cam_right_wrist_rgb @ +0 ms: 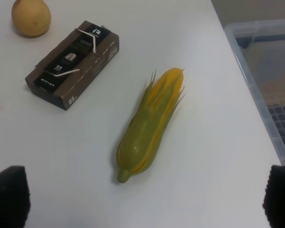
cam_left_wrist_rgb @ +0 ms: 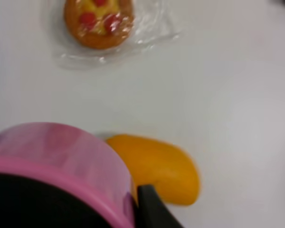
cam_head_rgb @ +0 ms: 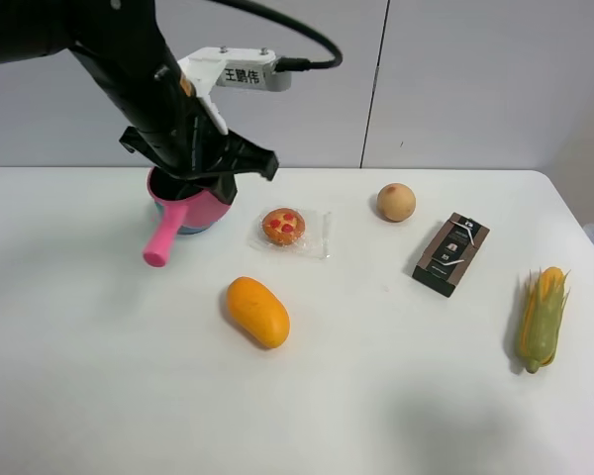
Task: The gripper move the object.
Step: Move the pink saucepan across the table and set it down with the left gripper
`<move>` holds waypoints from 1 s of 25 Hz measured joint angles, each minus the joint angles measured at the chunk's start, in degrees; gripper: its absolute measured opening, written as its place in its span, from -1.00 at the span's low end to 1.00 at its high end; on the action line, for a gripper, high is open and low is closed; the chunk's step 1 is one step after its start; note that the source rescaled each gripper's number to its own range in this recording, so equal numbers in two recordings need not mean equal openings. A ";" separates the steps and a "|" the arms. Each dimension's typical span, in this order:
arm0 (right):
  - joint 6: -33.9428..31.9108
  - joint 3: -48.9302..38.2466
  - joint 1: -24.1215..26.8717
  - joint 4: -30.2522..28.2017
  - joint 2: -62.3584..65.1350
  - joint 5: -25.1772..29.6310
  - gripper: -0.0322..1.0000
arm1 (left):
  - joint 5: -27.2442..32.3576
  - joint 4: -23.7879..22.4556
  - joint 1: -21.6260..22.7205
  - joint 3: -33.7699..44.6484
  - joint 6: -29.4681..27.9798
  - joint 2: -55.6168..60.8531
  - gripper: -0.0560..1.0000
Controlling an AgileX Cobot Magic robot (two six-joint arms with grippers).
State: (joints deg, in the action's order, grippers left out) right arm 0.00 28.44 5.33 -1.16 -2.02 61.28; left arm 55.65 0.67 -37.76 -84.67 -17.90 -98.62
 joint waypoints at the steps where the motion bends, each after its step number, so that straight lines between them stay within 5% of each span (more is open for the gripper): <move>1: 0.00 0.00 0.00 0.00 0.00 0.00 1.00 | -0.08 0.00 -0.67 -0.86 -2.52 -0.86 -0.89; 7: 0.00 0.00 0.00 0.00 0.00 0.00 1.00 | -6.63 0.17 -4.72 -2.46 -15.41 -6.80 -0.89; 17: 0.00 0.00 0.00 0.00 0.00 0.00 1.00 | -19.32 2.26 -10.06 -2.70 -21.18 -14.56 -0.89; 25: 0.00 0.00 0.00 0.00 0.00 0.00 1.00 | -19.93 6.75 -13.81 -2.70 -25.38 -18.28 -0.89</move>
State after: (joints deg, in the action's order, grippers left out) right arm 0.00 28.44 5.33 -1.16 -2.02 61.28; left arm 35.72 7.42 -51.58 -87.37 -43.28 -116.90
